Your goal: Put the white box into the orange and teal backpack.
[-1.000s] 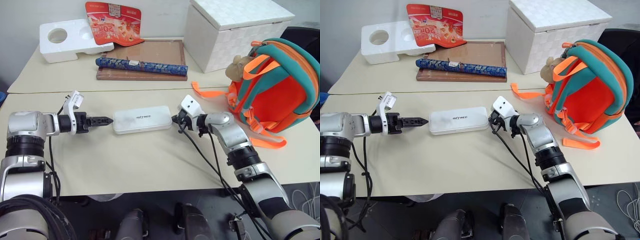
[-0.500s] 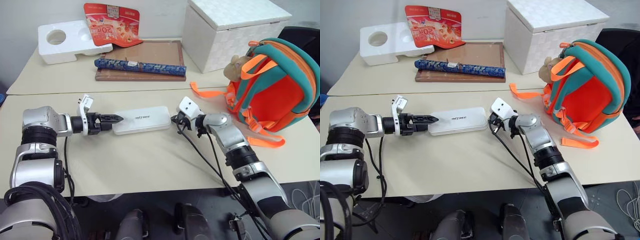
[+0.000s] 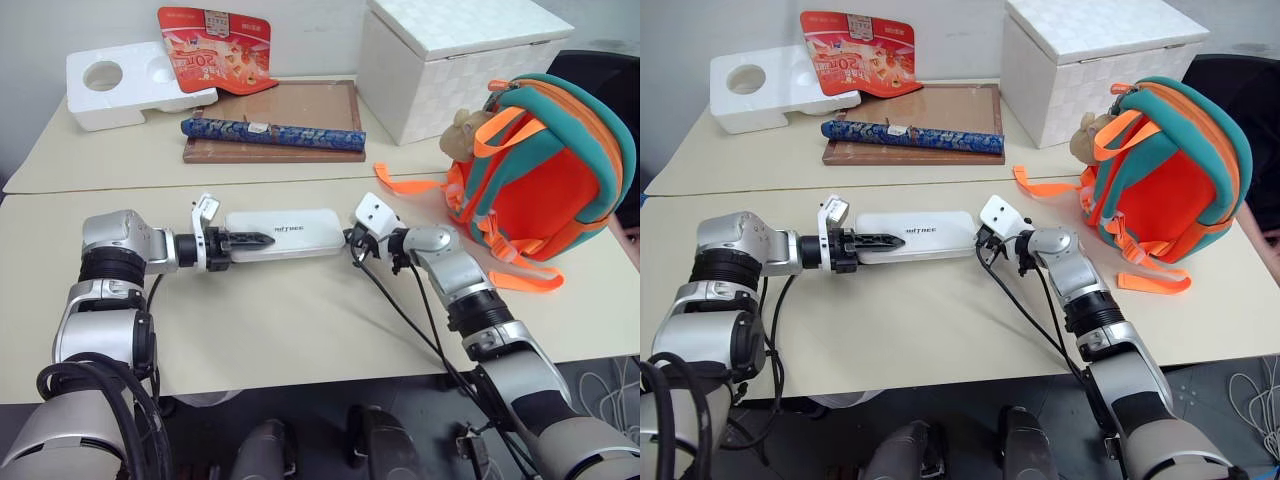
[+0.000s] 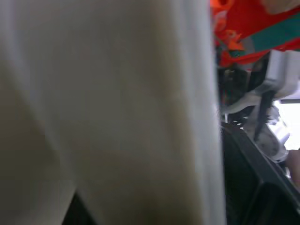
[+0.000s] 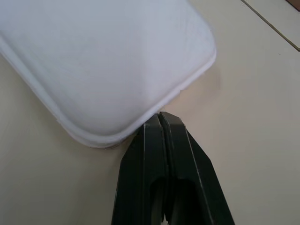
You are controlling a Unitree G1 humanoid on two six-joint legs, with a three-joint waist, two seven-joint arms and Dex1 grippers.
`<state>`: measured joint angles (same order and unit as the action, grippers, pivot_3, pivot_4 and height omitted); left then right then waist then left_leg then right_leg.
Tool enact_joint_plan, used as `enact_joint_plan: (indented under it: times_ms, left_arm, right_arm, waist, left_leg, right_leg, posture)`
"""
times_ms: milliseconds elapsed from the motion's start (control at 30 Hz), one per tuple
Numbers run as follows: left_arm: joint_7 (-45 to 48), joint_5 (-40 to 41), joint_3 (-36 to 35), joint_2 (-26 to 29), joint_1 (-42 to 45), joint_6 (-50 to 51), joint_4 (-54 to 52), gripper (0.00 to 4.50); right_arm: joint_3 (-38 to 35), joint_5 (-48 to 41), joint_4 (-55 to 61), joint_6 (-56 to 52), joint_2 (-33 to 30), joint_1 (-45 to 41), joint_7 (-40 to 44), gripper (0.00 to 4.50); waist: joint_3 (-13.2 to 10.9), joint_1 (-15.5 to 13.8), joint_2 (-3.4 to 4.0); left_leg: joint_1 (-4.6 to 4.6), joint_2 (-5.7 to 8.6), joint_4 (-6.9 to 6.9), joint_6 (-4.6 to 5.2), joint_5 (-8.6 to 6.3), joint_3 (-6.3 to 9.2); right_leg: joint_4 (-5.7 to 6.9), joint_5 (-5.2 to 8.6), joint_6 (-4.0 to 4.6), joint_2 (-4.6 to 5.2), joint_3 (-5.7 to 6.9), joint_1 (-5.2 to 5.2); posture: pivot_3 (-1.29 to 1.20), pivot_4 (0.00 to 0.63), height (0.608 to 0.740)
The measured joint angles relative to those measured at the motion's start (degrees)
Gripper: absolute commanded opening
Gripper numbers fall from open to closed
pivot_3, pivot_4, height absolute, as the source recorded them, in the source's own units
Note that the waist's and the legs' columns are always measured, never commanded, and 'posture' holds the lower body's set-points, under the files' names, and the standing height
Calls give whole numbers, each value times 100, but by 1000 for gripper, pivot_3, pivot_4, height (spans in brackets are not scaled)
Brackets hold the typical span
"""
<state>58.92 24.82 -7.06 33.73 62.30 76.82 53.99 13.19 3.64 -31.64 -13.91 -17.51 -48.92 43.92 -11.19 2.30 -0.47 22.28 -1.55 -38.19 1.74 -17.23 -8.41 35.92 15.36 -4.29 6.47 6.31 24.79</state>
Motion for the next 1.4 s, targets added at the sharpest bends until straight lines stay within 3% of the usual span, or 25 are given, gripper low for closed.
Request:
enact_joint_plan:
  times_ms: [367,400,500,667,767,867,1233,1333,1400]
  left_arm:
    - [0,362,-233,268,-69,589,-783,1414]
    - [-7,443,-324,267,-101,659,-920,1414]
    - [-147,875,-849,197,-280,1083,-1714,1413]
    - [-873,1338,-1843,-269,-348,1516,-2828,1408]
    - [-1286,1737,-2082,-573,-455,1580,-3449,1408]
    - [-1581,2069,-2129,-640,-475,1587,-3854,1408]
    - [-2113,2507,-2253,-785,-447,1615,-4247,1408]
    - [-2214,2524,-2259,-787,-447,1585,-4367,1408]
    - [-2275,2525,-2260,-786,-447,1493,-4418,1408]
  right_arm:
    - [-116,-33,1296,-346,-372,774,20,0]
    - [-207,-98,1496,-484,-428,890,18,167]
    - [-1068,-720,2941,-1612,-833,1656,9,820]
    - [-2595,-1649,5048,-3531,-1344,2490,-283,2502]
    - [-3493,-1945,5602,-4389,-1345,2581,-754,3476]
    - [-3760,-2016,5459,-4570,-1286,2422,-1185,4466]
    - [-3742,-2067,3170,-3480,-538,860,-2390,4487]
    - [-3571,-1939,2436,-2649,-545,655,-2421,3910]
    - [-3422,-1877,2080,-2235,-563,649,-2343,3269]
  waist:
    - [-2,29,-3]
    - [-2,21,-3]
    - [-2,-67,-3]
    - [-1,-99,-6]
    - [-1,-89,-7]
    - [-1,-60,-7]
    - [-2,-77,-7]
    - [-2,-65,-7]
    - [-2,-60,-7]
  left_leg:
    - [22,1,-1,-3,-2,-7]
    - [23,1,-1,-3,-2,-7]
    - [68,-1,-18,-2,-2,3]
    - [88,-5,-72,7,-8,13]
    - [84,-5,-81,7,-9,11]
    - [75,-11,-79,0,-13,5]
    - [80,-5,-80,1,-12,1]
    - [79,-4,-79,2,-12,-1]
    - [79,-6,-78,1,-12,0]
  right_leg:
    - [6,0,0,2,-24,32]
    - [7,0,0,2,-29,34]
    - [11,0,0,3,-34,69]
    - [32,-2,-3,3,-28,70]
    - [50,-2,-3,6,-34,70]
    - [51,-2,-2,5,-39,71]
    - [51,-1,-1,0,-38,74]
    - [51,-1,-1,0,-40,74]
    - [51,-1,-1,-2,-40,74]
  posture:
    - [0,150,740]
    - [0,150,740]
    - [0,150,740]
    - [0,150,740]
    - [0,150,740]
    - [0,150,740]
    - [0,150,740]
    - [0,150,740]
    - [0,150,740]
